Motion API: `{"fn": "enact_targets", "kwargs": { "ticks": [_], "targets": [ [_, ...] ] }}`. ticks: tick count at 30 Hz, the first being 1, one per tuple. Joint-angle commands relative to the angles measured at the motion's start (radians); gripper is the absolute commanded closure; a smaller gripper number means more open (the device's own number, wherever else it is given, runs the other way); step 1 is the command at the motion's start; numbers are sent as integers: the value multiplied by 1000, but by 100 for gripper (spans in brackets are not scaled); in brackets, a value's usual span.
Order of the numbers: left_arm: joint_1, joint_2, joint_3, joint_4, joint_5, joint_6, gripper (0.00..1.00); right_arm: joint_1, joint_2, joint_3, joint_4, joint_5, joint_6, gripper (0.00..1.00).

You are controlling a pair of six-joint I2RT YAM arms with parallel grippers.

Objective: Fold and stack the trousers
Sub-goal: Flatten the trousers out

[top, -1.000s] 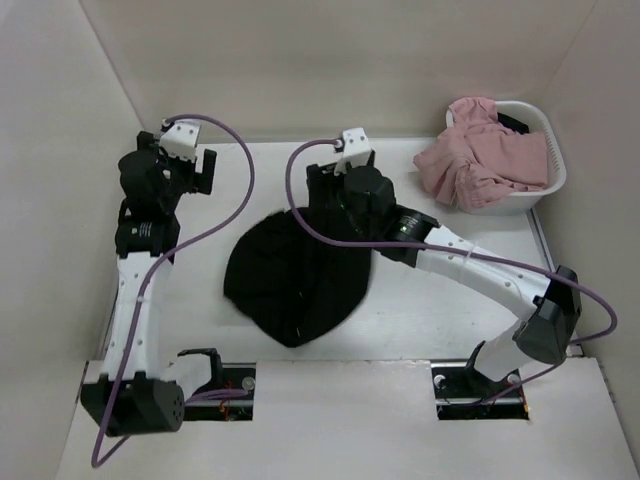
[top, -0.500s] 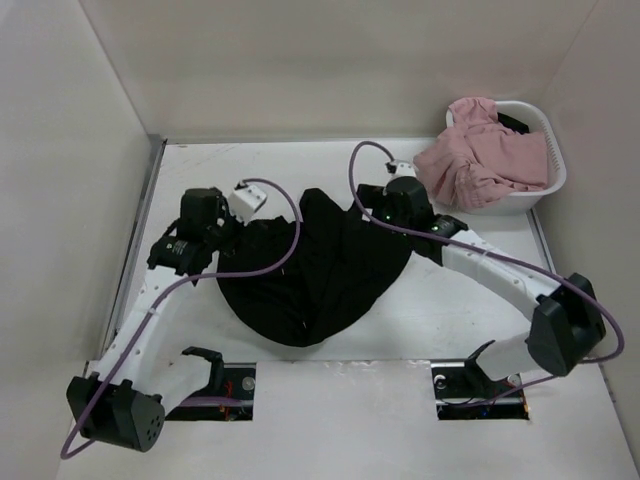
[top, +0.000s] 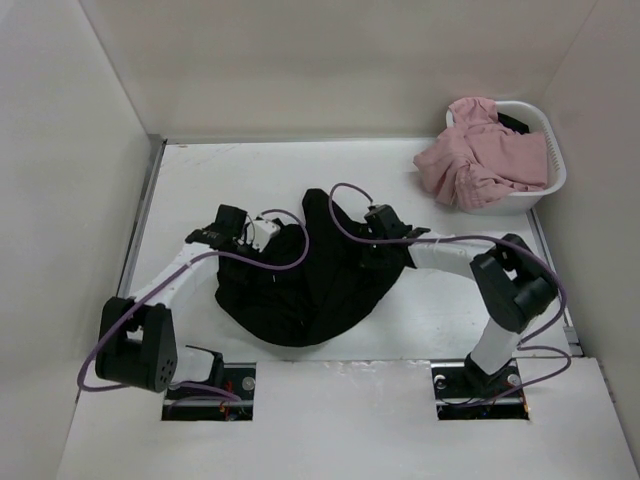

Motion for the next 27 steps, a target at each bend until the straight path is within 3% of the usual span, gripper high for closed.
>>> {"fn": "enact_targets", "kwargs": {
  "ticks": [1,5,8,10,13,14,16,17,20,21,22,24,25,27],
  "targets": [
    [28,53,91,100,-6,-29,95,13,-148,-102,12,-109,8,98],
    [59,107,309,280,-101,-20,99,149,-405,-213,18,-246,-80,100],
    [4,150,496,331,-89,-20,99,322,-622,-239,6,-327,-203,88],
    [-62,168,597,320,-38,-24,97,355,-721,-240,-54,-287,-193,74],
    [-171,159,670,286,27,-20,94,297,-867,-239,-132,-229,-176,46],
    [-200,148,679,277,39,-18,93,277,-916,-239,-147,-210,-167,29],
    [-252,130,694,256,64,-17,92,222,-1008,-240,-160,-151,-145,6],
    [-270,122,703,245,76,-17,92,196,-1038,-242,-160,-126,-138,0],
    [-303,110,746,219,108,-24,88,73,-1085,-248,-149,-57,-110,0],
    [-306,110,762,211,118,-27,83,30,-1075,-248,-140,-48,-104,0],
    [-310,114,772,200,116,-20,72,-5,-1058,-248,-131,-34,-96,0],
    [-298,131,760,188,86,5,33,-71,-1000,-250,-103,-15,-63,0],
    [-279,140,745,179,52,22,24,-100,-965,-247,-95,-9,-46,0],
    [-234,145,722,142,-9,32,21,-151,-894,-230,-95,-17,-12,0]
  ]
}}
